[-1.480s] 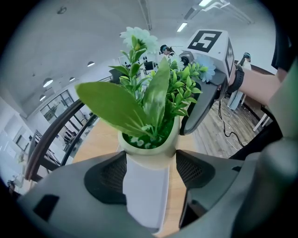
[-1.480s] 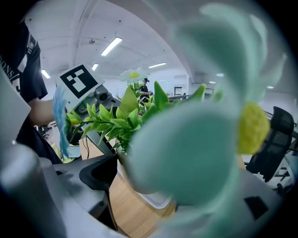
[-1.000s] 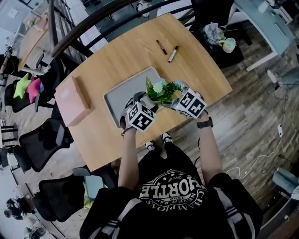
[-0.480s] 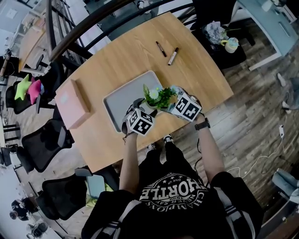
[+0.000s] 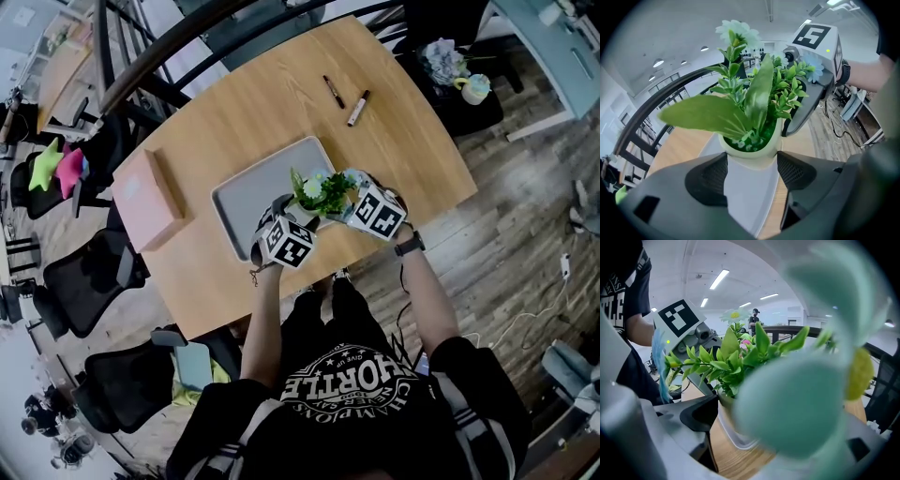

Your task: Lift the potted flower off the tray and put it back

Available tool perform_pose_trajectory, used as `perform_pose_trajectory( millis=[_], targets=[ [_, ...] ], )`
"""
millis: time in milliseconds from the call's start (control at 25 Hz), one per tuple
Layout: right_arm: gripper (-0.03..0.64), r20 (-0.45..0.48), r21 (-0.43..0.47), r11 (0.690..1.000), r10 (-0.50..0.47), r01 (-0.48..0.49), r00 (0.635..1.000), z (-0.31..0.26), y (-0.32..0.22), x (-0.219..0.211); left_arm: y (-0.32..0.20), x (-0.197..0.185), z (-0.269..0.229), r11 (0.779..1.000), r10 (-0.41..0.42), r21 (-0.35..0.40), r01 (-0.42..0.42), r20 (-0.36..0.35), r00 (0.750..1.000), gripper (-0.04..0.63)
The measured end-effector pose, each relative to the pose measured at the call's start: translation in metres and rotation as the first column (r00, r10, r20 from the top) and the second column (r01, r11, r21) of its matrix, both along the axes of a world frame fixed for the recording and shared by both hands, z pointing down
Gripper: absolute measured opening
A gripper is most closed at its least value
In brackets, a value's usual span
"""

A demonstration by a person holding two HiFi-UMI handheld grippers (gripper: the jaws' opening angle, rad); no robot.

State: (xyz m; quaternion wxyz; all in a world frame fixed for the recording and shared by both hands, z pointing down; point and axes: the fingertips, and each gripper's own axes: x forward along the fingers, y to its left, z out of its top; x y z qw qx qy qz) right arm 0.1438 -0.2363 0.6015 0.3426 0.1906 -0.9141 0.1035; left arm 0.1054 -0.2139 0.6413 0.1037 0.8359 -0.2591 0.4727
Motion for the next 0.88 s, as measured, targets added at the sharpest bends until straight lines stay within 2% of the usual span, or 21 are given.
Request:
perform_pose_trajectory(
  millis=[440, 880],
  targets=[
    [0.413, -0.018, 0.017, 0.999, -0.040, 0.040, 0.999, 0.018, -0.004, -0.011, -0.002, -0.010, 0.020, 0.999, -0.049, 0.010, 0.049, -0.010, 0.999, 0.345],
    [0.413, -0.026, 0.023, 0.999, -0.036, 0.037, 0.999, 0.040, -0.005, -0.017, -0.004, -0.015, 0.042, 0.998, -0.052, 0.029, 0.052, -0.010, 0.999, 0.345]
  ],
)
